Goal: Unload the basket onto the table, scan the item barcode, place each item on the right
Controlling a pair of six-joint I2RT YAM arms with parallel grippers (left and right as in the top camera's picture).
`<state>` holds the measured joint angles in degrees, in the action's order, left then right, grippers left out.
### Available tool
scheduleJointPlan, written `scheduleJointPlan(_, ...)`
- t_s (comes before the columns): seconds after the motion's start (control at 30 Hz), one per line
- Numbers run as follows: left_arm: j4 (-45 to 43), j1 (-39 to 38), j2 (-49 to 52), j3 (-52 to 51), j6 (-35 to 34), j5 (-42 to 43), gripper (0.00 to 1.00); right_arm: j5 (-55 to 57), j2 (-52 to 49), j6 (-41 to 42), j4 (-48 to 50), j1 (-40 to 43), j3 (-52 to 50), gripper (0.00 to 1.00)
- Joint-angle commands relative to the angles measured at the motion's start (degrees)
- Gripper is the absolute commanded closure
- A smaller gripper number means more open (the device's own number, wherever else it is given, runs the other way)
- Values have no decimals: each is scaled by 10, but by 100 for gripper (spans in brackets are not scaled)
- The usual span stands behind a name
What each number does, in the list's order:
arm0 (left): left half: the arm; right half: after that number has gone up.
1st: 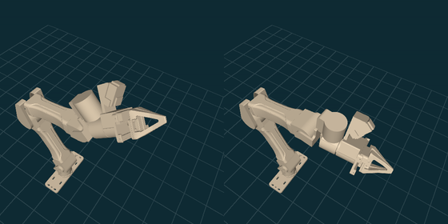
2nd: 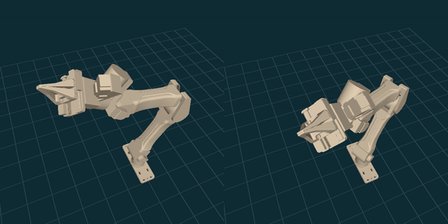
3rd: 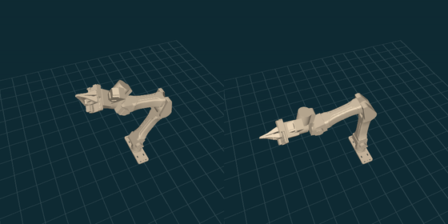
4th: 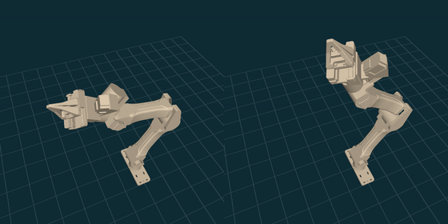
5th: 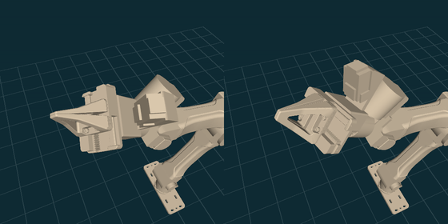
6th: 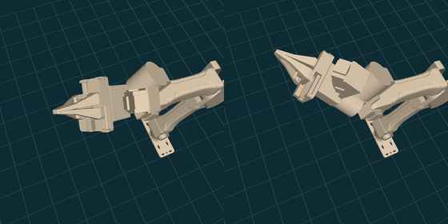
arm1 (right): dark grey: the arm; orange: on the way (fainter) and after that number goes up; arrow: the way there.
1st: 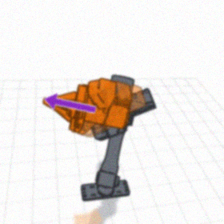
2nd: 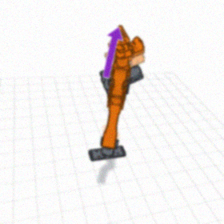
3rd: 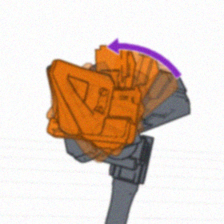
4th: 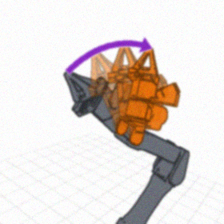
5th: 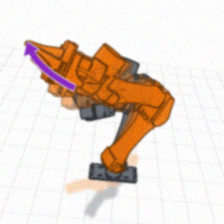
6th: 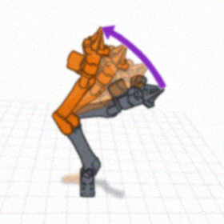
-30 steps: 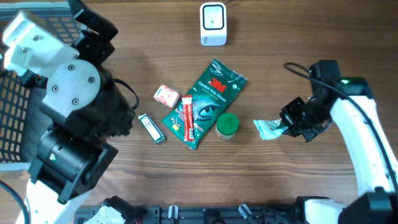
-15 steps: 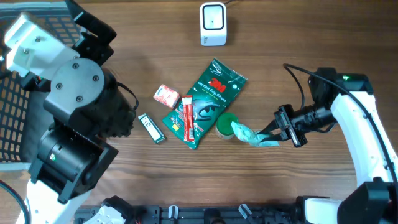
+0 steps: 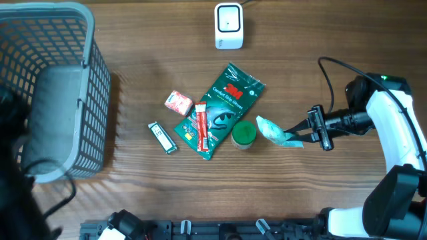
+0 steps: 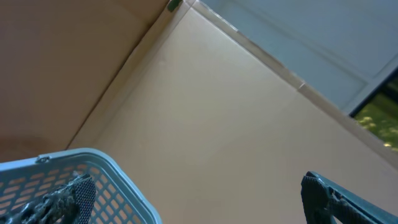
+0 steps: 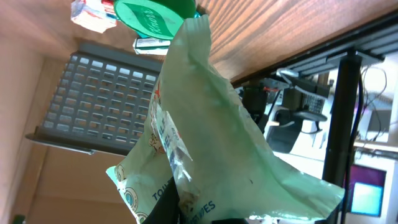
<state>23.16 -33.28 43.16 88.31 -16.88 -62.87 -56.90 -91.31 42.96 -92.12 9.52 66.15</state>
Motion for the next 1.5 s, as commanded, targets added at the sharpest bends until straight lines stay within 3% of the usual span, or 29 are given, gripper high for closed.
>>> scheduleJointPlan(0.0,9,1,-38,-3,-2,44,0,-6,-4,-35,-2,4,6,95)
scheduleJointPlan(0.13,11,1,-52,-3,-2,44,0,-45,-7,97,-2,4,6,95)
scheduleJointPlan(0.37,10,12,-65,-3,-2,43,0,-68,-62,80,-2,5,6,95)
scheduleJointPlan(0.67,6,129,-80,-3,-2,44,0,-37,-62,-27,-2,5,6,96)
scheduleJointPlan(0.77,10,163,-118,-3,2,120,0,45,-62,-29,26,7,6,96)
scheduleJointPlan(0.83,50,184,-196,-3,3,266,0,59,-62,-32,66,7,10,95)
scheduleJointPlan(0.93,73,213,-306,-3,34,369,0,59,-62,-39,78,7,64,96)
scheduleJointPlan(1.07,81,255,-366,-3,34,380,0,64,-62,-35,160,-13,207,96)
scheduleJointPlan(1.17,88,299,-368,-6,34,384,0,169,-62,53,237,-65,267,95)
scheduleJointPlan(1.27,85,351,-368,-15,32,384,0,302,-63,114,417,-154,267,95)
scheduleJointPlan(1.3,85,368,-368,-15,32,384,0,384,-63,112,522,-200,267,95)
scheduleJointPlan(1.4,84,403,-368,-15,30,384,0,656,-76,154,640,-287,267,95)
scheduleJointPlan(1.47,84,406,-368,-15,30,384,0,735,-110,179,706,-319,267,95)
